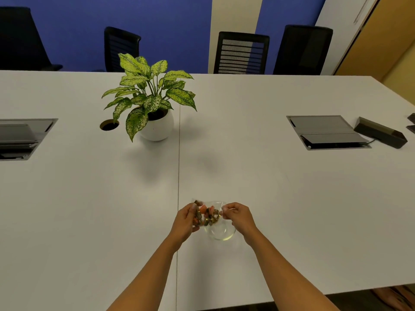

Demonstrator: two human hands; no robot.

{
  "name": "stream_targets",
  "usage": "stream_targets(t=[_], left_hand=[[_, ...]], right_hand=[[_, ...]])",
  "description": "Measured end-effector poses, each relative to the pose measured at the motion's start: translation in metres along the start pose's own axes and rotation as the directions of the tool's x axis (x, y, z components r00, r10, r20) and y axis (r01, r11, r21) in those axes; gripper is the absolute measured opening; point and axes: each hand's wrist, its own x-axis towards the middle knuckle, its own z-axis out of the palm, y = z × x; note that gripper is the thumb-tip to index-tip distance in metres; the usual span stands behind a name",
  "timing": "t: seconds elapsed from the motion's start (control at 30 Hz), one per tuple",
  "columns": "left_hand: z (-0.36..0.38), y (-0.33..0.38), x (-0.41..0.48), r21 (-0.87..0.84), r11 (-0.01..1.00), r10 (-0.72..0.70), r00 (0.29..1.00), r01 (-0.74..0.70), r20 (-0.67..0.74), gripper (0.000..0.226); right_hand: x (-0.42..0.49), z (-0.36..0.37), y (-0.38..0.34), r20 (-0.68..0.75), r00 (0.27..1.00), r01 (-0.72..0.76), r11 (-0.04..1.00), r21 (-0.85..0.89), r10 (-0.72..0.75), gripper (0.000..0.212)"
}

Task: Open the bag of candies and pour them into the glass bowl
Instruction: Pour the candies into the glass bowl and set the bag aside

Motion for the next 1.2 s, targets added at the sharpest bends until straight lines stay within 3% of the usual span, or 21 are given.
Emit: stream_targets(t=[0.23,0.9,1.2], left_hand=[[0.006,-0.005,0.007,0.138,0.988,0.08,0.992,-0.067,-0.095,0.04],[0.012,0.008,0.005,0.365,0.922,0.167,0.983,-0.127,-0.081,0.039],[0.018,0.018,0.002,0.362,0.922,0.175,0.982,-0.138,-0.07,0.034]], right_hand=[[0.009,-0.003,0.015,-0.023,1.0,0.001,1.0,-0.014,-0.001,0.01],[0.013,-0.005,0.023,-0.05,0.998,-0.035,0.999,-0.042,0.033,0.01],[0.014,-0.004,0.028,-0.036,0.998,-0.061,0.994,-0.088,0.058,0.01]])
